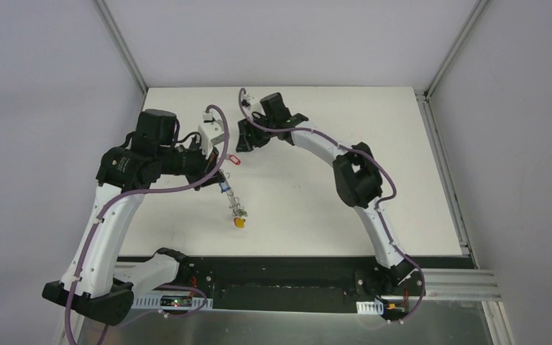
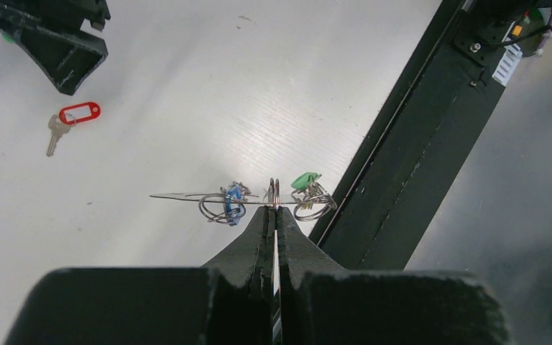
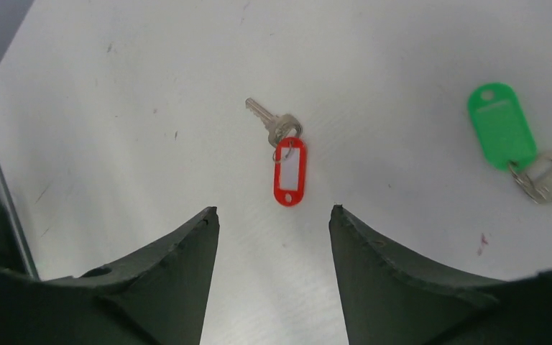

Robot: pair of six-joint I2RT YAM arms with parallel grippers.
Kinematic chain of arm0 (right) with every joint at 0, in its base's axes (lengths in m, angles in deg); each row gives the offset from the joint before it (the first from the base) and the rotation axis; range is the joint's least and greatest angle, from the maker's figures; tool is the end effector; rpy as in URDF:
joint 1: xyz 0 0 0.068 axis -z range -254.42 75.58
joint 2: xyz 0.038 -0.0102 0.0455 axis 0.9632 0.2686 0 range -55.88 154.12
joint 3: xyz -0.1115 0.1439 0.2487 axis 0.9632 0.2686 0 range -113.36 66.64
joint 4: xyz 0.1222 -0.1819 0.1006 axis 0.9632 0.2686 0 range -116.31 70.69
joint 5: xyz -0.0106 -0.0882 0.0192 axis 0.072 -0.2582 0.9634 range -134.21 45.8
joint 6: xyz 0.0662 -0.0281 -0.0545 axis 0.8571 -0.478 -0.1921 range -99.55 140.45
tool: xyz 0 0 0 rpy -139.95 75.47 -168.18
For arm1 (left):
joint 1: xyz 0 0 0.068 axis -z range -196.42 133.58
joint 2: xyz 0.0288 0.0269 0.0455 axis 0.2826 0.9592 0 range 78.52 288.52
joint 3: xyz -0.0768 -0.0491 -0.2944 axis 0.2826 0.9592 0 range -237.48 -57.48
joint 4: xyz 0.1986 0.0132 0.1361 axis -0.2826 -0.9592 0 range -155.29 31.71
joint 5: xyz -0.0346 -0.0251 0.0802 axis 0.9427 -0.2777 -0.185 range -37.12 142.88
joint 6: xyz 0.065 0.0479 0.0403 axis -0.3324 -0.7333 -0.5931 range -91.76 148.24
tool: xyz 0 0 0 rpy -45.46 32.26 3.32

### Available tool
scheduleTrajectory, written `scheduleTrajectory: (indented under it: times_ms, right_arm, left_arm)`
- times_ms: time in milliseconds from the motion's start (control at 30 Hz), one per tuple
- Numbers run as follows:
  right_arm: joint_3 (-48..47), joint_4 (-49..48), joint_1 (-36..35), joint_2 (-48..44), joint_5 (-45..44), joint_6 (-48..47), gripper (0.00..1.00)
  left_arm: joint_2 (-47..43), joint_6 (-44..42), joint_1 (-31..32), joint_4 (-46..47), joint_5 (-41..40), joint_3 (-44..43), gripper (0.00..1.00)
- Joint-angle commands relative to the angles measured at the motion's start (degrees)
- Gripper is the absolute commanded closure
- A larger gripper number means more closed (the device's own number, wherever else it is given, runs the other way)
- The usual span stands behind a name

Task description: Put the keys on the keyring

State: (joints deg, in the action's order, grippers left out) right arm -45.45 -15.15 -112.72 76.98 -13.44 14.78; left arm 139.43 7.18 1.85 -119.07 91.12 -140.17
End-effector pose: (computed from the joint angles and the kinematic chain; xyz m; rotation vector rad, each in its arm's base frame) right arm 0.4263 0.3894 0.2350 -1.1085 1.8695 0.9024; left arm 0.1417 -0.0992 0.4281 1.0552 1.8992 -0.7180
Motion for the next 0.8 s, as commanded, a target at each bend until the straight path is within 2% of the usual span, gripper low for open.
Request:
scheduleTrajectory:
  times_ms: [0,233,500,633,767]
  right_arm:
    - [-13.8,7.3,-4.0,7.4,-5.9,-2.5,0.39]
    - [-19.8,6.7,-7.4,13.7,-15.6,-6.3,0.40]
    - [-21.2,6.1,-9.1,18.1,-21.2,-8.8,0.49]
    - [-20.6,6.3,-9.3,18.3,-22.1,-9.3,0.55]
    - [-18.3,6.9,-9.3,16.6,-22.4,-9.8,0.70]
  left_arm:
    - [-1.9,-0.2,-0.6,0.4,-2.2,0.5,1.00]
    - [-3.5,0.8,-0.6,2.1,-0.7,2.5,1.00]
    - [-4.8,0.5,-0.6,3.1,0.2,4.7,1.00]
    - [-4.8,0.5,-0.6,3.4,0.4,4.7,1.00]
    - [-4.2,0.6,-0.6,3.5,0.6,3.8,1.00]
